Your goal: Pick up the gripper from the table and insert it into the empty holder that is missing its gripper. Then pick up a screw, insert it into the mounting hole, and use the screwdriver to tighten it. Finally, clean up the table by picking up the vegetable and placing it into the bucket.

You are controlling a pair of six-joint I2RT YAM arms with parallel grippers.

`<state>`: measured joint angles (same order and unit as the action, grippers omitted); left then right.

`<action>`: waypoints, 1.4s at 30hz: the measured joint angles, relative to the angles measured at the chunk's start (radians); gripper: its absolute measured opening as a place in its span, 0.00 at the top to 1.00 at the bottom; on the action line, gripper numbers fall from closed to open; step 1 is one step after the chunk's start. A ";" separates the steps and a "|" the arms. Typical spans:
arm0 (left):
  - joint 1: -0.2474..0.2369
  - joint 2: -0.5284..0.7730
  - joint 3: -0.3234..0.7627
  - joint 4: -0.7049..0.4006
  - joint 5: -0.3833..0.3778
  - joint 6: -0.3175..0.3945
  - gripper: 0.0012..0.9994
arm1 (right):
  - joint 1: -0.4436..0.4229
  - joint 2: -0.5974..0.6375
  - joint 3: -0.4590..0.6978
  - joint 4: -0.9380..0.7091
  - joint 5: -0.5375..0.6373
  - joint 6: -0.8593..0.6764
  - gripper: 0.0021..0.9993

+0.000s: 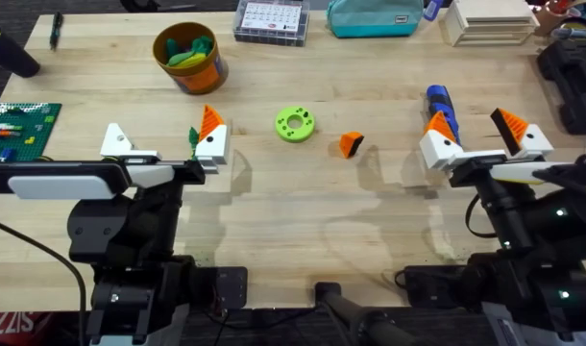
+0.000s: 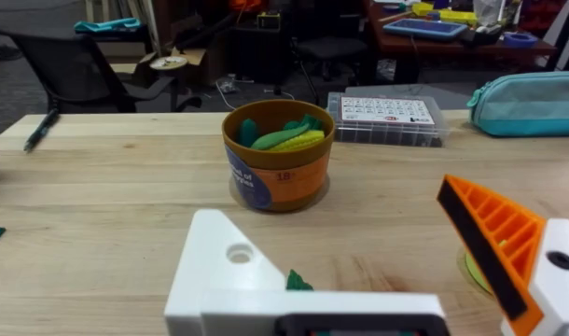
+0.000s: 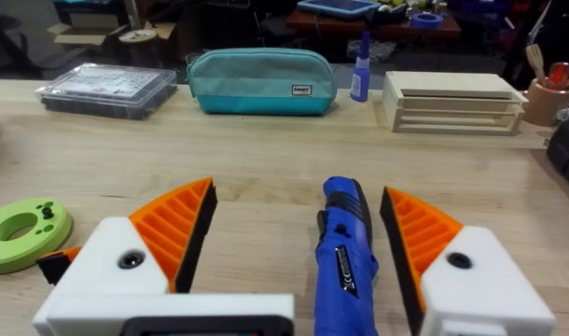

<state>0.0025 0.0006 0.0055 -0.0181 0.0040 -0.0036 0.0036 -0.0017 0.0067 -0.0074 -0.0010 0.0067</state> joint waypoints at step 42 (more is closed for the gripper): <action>0.000 0.942 1.100 -0.881 -0.078 0.014 0.01 | 0.000 0.843 1.017 -0.854 0.000 0.000 0.01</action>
<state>0.0025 0.9425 1.1057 -0.8992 -0.0742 0.0109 0.0036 0.8411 1.0235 -0.8616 -0.0010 0.0066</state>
